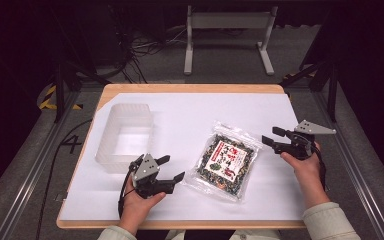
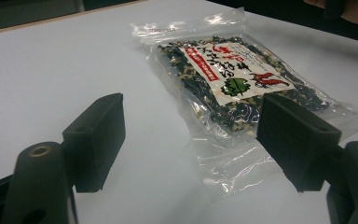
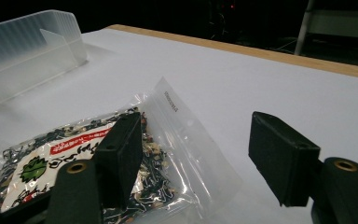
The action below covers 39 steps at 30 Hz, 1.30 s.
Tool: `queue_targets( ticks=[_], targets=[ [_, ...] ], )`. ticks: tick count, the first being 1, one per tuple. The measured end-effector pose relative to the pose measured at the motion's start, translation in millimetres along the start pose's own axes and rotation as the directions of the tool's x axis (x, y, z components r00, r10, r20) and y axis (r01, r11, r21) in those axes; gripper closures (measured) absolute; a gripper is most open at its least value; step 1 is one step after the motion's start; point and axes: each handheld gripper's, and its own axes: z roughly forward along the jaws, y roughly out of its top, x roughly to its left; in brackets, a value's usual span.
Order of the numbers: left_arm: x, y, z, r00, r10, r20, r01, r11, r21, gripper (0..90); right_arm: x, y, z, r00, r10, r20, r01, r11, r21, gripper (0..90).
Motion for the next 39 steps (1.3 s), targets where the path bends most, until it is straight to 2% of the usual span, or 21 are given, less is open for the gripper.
queue_targets(
  ticks=[1,3,5,14,16,19,23,25,26,28,33,38,39],
  targets=[
    [0.0,0.1,0.0,1.0000,0.001,-0.001,-0.001,1.0000,0.003,24.5,-2.4,0.1,1.4,1.0000,0.004,0.004,-0.004,1.000,0.001,35.4],
    [-0.5,-0.1,0.4,1.0000,-0.001,0.004,0.001,1.0000,0.005,24.3,-12.6,-1.4,5.1,0.9978,0.065,0.012,-0.065,0.998,0.003,35.3],
    [-0.7,0.0,0.3,1.0000,0.002,0.002,-0.002,1.0000,0.006,24.2,-16.1,-2.3,6.7,0.9958,0.090,0.020,-0.090,0.996,0.003,34.8],
    [-1.3,0.0,1.3,0.9999,0.012,0.000,-0.012,0.9999,0.013,24.2,-19.6,-6.9,16.6,0.9953,0.096,-0.003,-0.096,0.994,0.048,29.8],
    [-1.9,0.2,1.5,0.9999,0.015,-0.002,-0.015,0.9998,0.015,24.2,-22.1,-8.2,21.5,0.9936,0.112,-0.011,-0.111,0.992,0.065,29.5],
    [-2.5,0.1,1.8,0.9999,0.015,-0.001,-0.015,0.9997,0.018,24.2,-24.8,-10.6,28.0,0.9889,0.148,-0.017,-0.146,0.986,0.083,29.7],
    [-1.7,-0.2,1.7,0.9999,0.013,-0.001,-0.013,0.9998,0.016,24.2,-25.8,-16.1,35.2,0.9847,0.172,-0.024,-0.167,0.975,0.148,30.8],
    [-1.6,-0.1,1.6,0.9999,0.014,-0.003,-0.014,0.9998,0.015,24.2,-25.9,-16.8,36.4,0.9845,0.173,-0.028,-0.167,0.974,0.155,31.8],
    [-1.8,0.0,1.3,0.9999,0.014,-0.005,-0.014,0.9998,0.016,24.2,-25.5,-18.3,38.8,0.9820,0.185,-0.037,-0.176,0.968,0.177,34.6],
    [-1.9,0.1,1.1,0.9999,0.016,-0.004,-0.016,0.9997,0.016,24.2,-25.4,-19.3,40.3,0.9813,0.188,-0.042,-0.177,0.966,0.188,35.5],
    [-2.3,-0.1,1.8,0.9999,0.017,-0.003,-0.017,0.9996,0.021,24.2,-26.0,-24.5,47.0,0.9715,0.226,-0.072,-0.203,0.949,0.243,43.9],
    [-2.2,-0.1,1.8,0.9998,0.017,-0.002,-0.017,0.9996,0.020,24.2,-27.0,-26.7,48.9,0.9649,0.247,-0.088,-0.217,0.939,0.265,50.9],
    [-2.3,-0.2,1.8,0.9998,0.018,-0.003,-0.018,0.9996,0.021,24.2,-27.3,-27.4,49.4,0.9588,0.266,-0.099,-0.230,0.933,0.278,54.7]
  ],
)
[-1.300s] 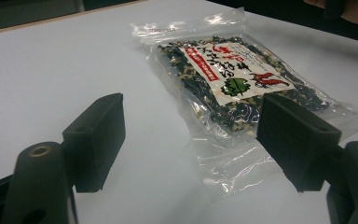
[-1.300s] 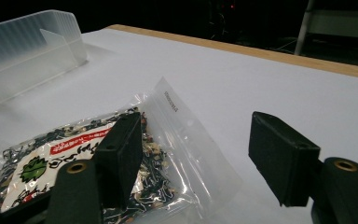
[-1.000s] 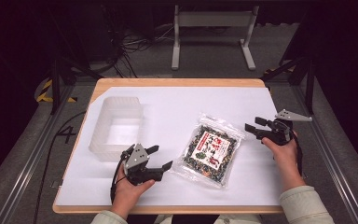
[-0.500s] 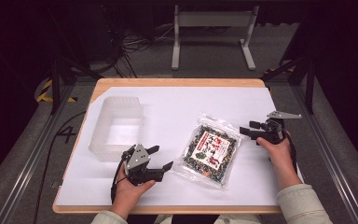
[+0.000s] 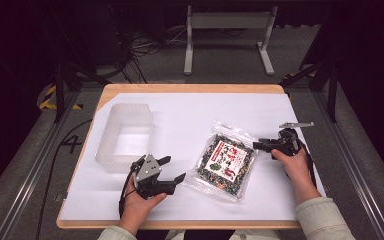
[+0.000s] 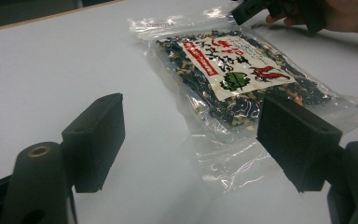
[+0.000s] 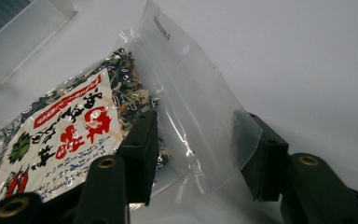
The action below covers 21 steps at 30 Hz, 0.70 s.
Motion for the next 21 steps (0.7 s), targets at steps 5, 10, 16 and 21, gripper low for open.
queue_targets(
  ticks=[5,10,16,21],
  targets=[
    [-0.3,-0.5,-1.0,1.0000,-0.002,-0.001,0.002,1.0000,0.001,24.2,-2.3,-0.5,0.3,0.9994,0.024,-0.025,-0.023,1.000,0.011,64.2],
    [-0.2,-0.9,-1.8,1.0000,-0.003,-0.007,0.003,1.0000,0.001,24.2,-2.7,-0.1,-1.3,0.9994,0.020,-0.027,-0.020,1.000,0.018,77.5],
    [-0.4,-1.0,-1.8,1.0000,0.000,-0.005,0.000,1.0000,0.002,24.2,-0.2,0.6,-3.0,1.0000,0.004,-0.008,-0.004,1.000,0.017,88.5],
    [-0.7,-1.0,-1.8,1.0000,-0.002,-0.004,0.002,1.0000,0.004,24.2,7.2,2.5,-5.0,0.9984,-0.048,0.031,0.047,0.999,0.015,90.0]
  ],
)
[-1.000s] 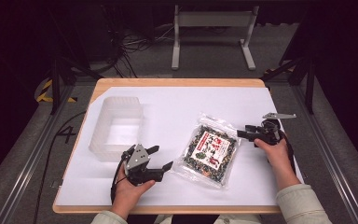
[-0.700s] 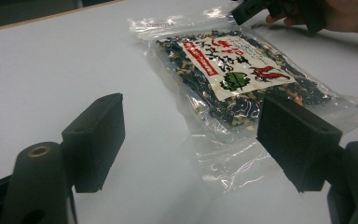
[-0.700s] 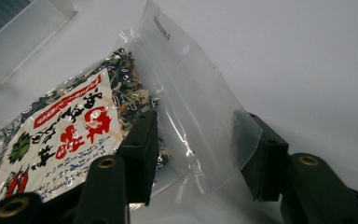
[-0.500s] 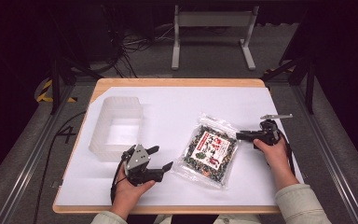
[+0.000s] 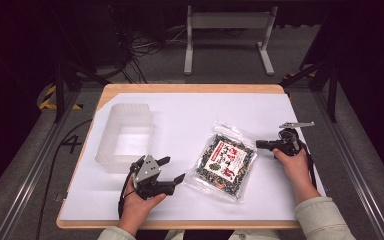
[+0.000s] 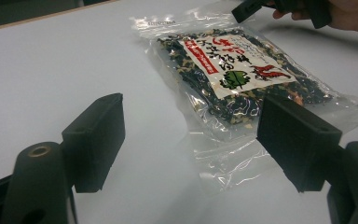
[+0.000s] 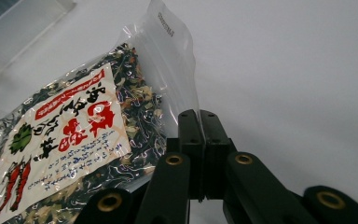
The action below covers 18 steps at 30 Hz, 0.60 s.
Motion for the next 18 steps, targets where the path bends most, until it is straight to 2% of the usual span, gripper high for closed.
queue_targets(
  ticks=[3,7,13,15,18],
  targets=[
    [0.7,0.5,0.0,1.0000,0.004,-0.004,-0.004,1.0000,-0.004,24.2,5.2,1.7,-2.2,0.9994,-0.025,0.025,0.025,1.000,-0.005,90.0],
    [3.1,4.2,-0.6,0.9975,-0.060,0.037,0.060,0.9979,-0.021,24.1,11.2,5.1,-10.1,0.9985,-0.044,0.033,0.045,0.998,-0.041,90.0],
    [1.8,9.6,0.4,0.9963,-0.075,0.041,0.074,0.9970,0.024,20.6,22.1,10.5,-23.0,0.9958,-0.079,0.046,0.083,0.992,-0.090,90.0],
    [1.7,12.3,1.4,0.9945,-0.096,0.042,0.094,0.9945,0.045,19.1,26.9,13.1,-28.0,0.9943,-0.094,0.050,0.099,0.989,-0.105,90.0],
    [2.3,15.1,1.1,0.9954,-0.090,0.032,0.088,0.9949,0.048,19.8,32.0,15.8,-33.3,0.9926,-0.110,0.051,0.115,0.986,-0.123,90.0]
  ],
)
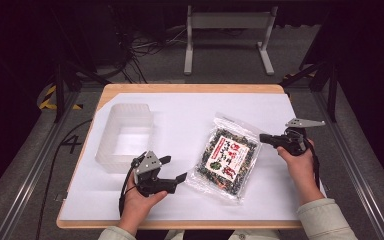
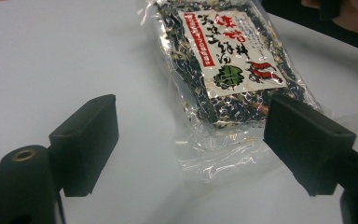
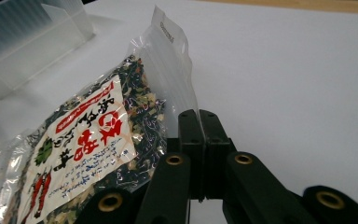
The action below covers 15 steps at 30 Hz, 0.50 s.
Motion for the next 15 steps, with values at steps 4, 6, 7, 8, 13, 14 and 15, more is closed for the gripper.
queue_targets(
  ticks=[4,6,7,8,13,14,15],
  targets=[
    [0.1,7.2,-4.0,0.9991,0.024,-0.034,-0.024,0.9997,0.009,27.1,11.4,8.8,-12.0,0.9992,-0.038,-0.012,0.037,0.998,-0.045,90.0],
    [-0.5,10.5,-5.6,0.9989,0.019,-0.042,-0.019,0.9998,0.009,28.2,16.1,12.1,-16.5,0.9986,-0.051,-0.018,0.049,0.997,-0.063,90.0],
    [-1.3,14.0,-6.7,0.9987,0.012,-0.050,-0.011,0.9999,0.005,28.2,18.2,13.5,-18.4,0.9983,-0.055,-0.018,0.054,0.996,-0.070,90.0],
    [-1.4,16.8,-7.3,0.9989,0.011,-0.045,-0.011,0.9999,0.001,28.1,23.1,16.9,-23.0,0.9972,-0.071,-0.023,0.069,0.994,-0.085,90.0],
    [-3.0,29.5,-8.2,0.9987,0.032,-0.041,-0.032,0.9995,-0.004,28.7,40.2,27.7,-37.1,0.9923,-0.121,-0.029,0.116,0.984,-0.136,90.0],
    [-3.0,29.5,-8.2,0.9987,0.032,-0.041,-0.032,0.9995,-0.004,28.7,42.9,29.4,-39.7,0.9909,-0.131,-0.030,0.126,0.982,-0.143,90.0],
    [-3.4,33.1,-8.7,0.9986,0.036,-0.040,-0.036,0.9994,-0.003,28.6,45.3,30.9,-42.0,0.9893,-0.143,-0.030,0.137,0.979,-0.151,90.0]
  ],
)
